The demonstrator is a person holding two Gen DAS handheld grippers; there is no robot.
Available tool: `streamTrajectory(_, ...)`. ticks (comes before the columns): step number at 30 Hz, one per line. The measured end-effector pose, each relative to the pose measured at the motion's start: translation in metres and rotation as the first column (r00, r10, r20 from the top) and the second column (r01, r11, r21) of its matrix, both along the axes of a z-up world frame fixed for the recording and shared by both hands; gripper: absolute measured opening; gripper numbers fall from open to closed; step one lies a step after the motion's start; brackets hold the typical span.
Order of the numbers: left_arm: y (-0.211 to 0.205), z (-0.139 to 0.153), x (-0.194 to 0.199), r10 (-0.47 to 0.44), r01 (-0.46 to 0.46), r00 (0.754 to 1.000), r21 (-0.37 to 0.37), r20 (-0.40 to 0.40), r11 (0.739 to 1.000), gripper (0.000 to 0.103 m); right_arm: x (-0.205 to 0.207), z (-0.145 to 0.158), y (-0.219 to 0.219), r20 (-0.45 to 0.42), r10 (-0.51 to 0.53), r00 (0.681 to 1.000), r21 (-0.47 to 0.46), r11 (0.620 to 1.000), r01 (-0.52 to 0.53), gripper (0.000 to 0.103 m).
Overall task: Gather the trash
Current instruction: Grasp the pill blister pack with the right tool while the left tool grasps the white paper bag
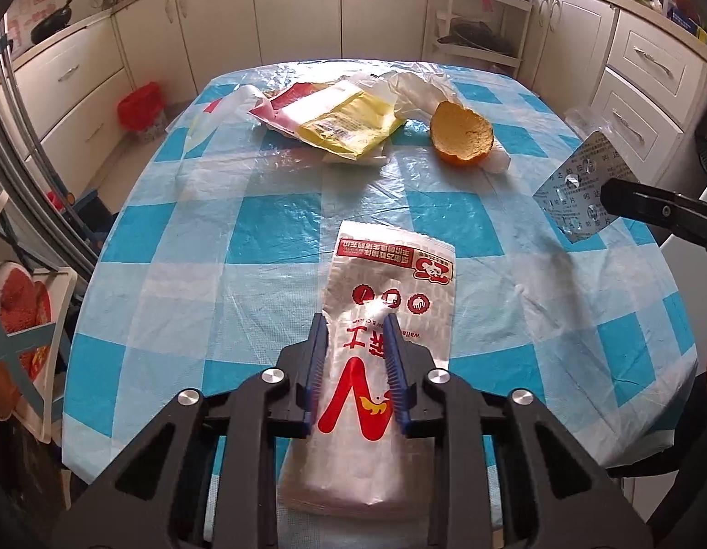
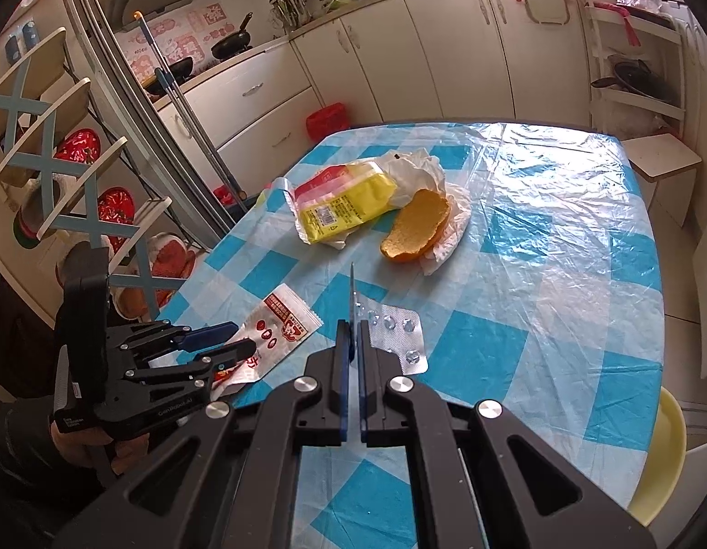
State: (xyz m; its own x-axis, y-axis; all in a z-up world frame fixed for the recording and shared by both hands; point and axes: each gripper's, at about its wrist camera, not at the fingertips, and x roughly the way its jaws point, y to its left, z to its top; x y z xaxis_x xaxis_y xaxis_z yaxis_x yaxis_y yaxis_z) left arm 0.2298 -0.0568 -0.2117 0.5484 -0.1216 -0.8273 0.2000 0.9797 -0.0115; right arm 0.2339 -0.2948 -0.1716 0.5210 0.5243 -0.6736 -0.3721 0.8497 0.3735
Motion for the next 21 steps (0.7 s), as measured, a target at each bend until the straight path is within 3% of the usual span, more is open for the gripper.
streamTrajectory(5,0.002,0.003,0.000,-0.032,0.030,0.999,-0.053,-0.035,0.998,0.017,-0.001,0.000,-0.001,0.003,0.000,1.000,0.001,1.000,0.000,0.004)
streamTrajectory(6,0.002,0.005,-0.001,-0.034,0.032,0.999,-0.053,-0.030,0.998,0.024,-0.001,0.000,-0.001,0.002,-0.001,1.000,0.002,1.000,0.001,0.004)
streamTrajectory(7,0.002,0.006,-0.002,-0.037,0.036,0.999,-0.051,-0.029,0.998,0.042,-0.001,0.000,-0.001,0.001,-0.002,1.000,0.001,1.000,0.002,0.004)
streamTrajectory(9,0.002,0.012,-0.007,-0.033,0.033,0.999,-0.042,-0.004,0.999,0.067,-0.001,-0.001,-0.002,0.001,-0.001,1.000,0.002,1.000,0.001,0.004)
streamTrajectory(10,0.001,0.014,-0.010,-0.036,0.037,0.999,-0.039,0.007,0.999,0.075,-0.001,-0.001,-0.001,0.001,-0.002,1.000,0.001,1.000,0.002,0.004)
streamTrajectory(12,-0.002,0.017,-0.014,-0.058,0.058,0.998,-0.040,0.005,0.998,0.080,-0.001,-0.001,-0.001,0.001,0.000,1.000,0.002,1.000,0.000,0.004)
streamTrajectory(18,-0.015,-0.002,-0.017,-0.071,0.072,0.997,0.030,-0.036,0.997,0.082,-0.002,-0.003,0.000,-0.002,0.008,1.000,-0.004,1.000,-0.009,0.004)
streamTrajectory(20,-0.012,-0.005,-0.019,-0.056,0.056,0.998,0.019,-0.018,0.998,0.081,-0.002,-0.003,0.000,-0.001,0.009,1.000,-0.005,1.000,-0.009,0.004)
streamTrajectory(21,-0.012,-0.004,-0.018,-0.056,0.056,0.998,0.020,-0.013,0.998,0.075,-0.002,-0.002,0.000,0.000,0.010,1.000,-0.005,1.000,-0.010,0.004)
